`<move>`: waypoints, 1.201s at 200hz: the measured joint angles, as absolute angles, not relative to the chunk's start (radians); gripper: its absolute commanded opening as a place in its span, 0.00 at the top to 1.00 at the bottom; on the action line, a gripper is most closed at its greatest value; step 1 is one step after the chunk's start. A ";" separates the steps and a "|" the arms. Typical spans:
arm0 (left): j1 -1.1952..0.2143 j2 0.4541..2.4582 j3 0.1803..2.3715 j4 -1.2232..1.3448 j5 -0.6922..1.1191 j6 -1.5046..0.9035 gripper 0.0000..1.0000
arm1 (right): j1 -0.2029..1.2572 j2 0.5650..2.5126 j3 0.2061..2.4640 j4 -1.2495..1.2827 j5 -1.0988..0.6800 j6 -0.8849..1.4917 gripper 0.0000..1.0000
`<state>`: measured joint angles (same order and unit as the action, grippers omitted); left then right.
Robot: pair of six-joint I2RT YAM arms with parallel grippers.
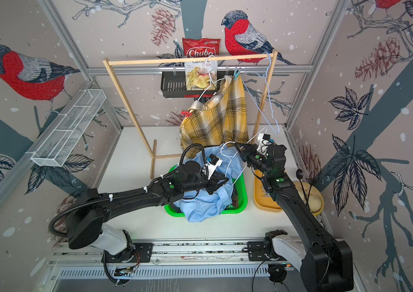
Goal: Remove the clothespins securing long-sleeve shirts to the hanger
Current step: Remove the long-sleeve shirt from the hanger.
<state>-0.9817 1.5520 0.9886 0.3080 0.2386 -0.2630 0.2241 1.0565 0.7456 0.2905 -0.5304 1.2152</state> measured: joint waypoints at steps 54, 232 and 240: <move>-0.987 1.576 1.045 0.268 0.238 -0.277 1.00 | 0.208 1.044 0.738 0.306 -0.542 1.229 0.89; -0.992 1.376 1.243 -0.066 0.205 -0.136 1.00 | 0.209 0.632 0.866 -0.084 -0.173 0.941 0.00; -0.992 1.346 1.234 -0.099 0.205 -0.131 1.00 | 0.209 0.628 0.866 -0.091 -0.157 0.938 0.00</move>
<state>-0.9924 1.3464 1.2335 -0.0994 0.2050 -0.1307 0.2092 0.6285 0.8658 -0.0910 -0.1574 0.9382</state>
